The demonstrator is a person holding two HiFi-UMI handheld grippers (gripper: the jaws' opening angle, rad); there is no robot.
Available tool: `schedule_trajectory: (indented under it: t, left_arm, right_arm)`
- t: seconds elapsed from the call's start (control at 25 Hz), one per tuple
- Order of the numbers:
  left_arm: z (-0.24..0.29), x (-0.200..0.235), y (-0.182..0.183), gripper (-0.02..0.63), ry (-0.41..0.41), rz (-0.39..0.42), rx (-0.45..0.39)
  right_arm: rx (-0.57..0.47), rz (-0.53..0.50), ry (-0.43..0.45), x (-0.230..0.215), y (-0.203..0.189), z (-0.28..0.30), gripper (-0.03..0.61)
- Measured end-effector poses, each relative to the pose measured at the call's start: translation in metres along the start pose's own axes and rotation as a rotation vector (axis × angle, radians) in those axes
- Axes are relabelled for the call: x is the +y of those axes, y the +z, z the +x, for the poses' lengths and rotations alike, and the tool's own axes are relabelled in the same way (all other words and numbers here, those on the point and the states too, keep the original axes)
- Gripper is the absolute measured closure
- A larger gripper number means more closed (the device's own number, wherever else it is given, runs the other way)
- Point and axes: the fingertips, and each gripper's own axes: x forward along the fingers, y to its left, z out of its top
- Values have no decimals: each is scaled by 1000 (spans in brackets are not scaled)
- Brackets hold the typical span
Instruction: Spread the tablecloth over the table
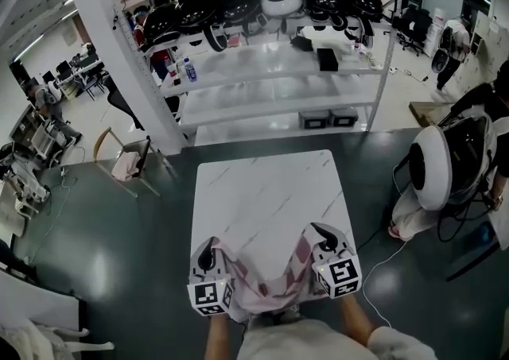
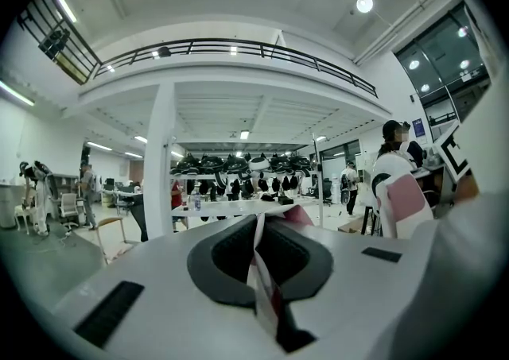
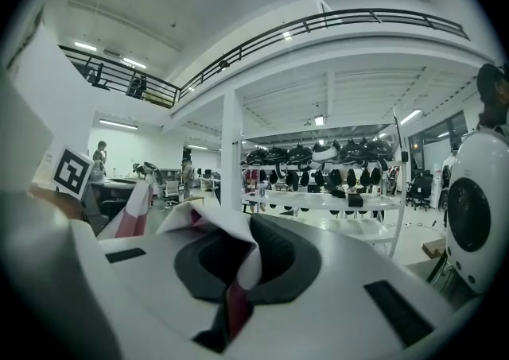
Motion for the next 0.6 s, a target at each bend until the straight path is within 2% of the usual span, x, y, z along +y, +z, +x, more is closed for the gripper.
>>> schedule_trajectory:
  t: [0.24,0.6]
  left_arm:
    - [-20,34,5,586,69,-2,-35]
    - [-94,136,5,586,286,-17,-68]
  right_arm:
    - [1,-22,49,31,8,12,565]
    - [-44,-62,253,133,37,63,565]
